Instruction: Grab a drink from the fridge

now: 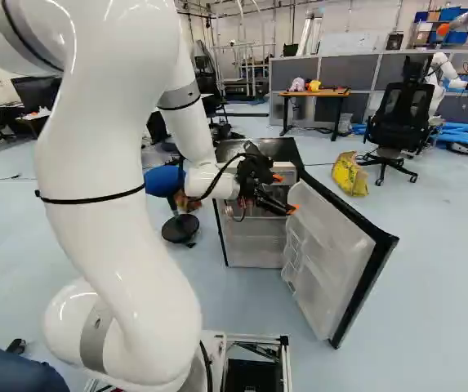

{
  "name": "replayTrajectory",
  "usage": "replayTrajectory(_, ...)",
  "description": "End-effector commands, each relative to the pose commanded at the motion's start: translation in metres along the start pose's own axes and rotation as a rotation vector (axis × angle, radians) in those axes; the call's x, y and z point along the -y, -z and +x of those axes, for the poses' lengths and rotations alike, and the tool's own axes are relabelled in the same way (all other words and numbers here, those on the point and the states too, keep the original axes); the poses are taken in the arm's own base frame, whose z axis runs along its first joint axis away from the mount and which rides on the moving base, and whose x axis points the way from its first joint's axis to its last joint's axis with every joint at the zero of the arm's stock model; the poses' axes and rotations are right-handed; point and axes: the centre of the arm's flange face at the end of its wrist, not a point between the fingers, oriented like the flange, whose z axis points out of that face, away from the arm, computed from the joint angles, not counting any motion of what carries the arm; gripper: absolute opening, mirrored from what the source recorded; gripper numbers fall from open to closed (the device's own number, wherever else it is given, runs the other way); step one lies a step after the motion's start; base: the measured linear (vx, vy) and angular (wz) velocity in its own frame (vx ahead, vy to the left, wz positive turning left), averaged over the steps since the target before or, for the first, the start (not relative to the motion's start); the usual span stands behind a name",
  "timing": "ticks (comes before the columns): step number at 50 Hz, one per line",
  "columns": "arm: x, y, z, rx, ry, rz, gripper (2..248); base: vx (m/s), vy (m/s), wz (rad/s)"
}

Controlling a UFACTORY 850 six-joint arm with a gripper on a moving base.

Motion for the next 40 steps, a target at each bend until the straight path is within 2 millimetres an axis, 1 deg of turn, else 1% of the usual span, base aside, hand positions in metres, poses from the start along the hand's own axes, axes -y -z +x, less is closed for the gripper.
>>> replayTrajectory(18,-0.016,0.014,0.000,0.042,0.106,0.140,247,0.000,0.000,0.000)
replayTrajectory(24,-0.019,0.015,-0.003,0.060,0.145,0.182,247,0.000,0.000,0.000)
replayTrajectory(30,-0.020,0.015,-0.009,0.081,0.189,0.225,247,0.000,0.000,0.000)
replayTrajectory(40,-0.014,0.012,-0.022,0.119,0.264,0.301,247,0.000,0.000,0.000)
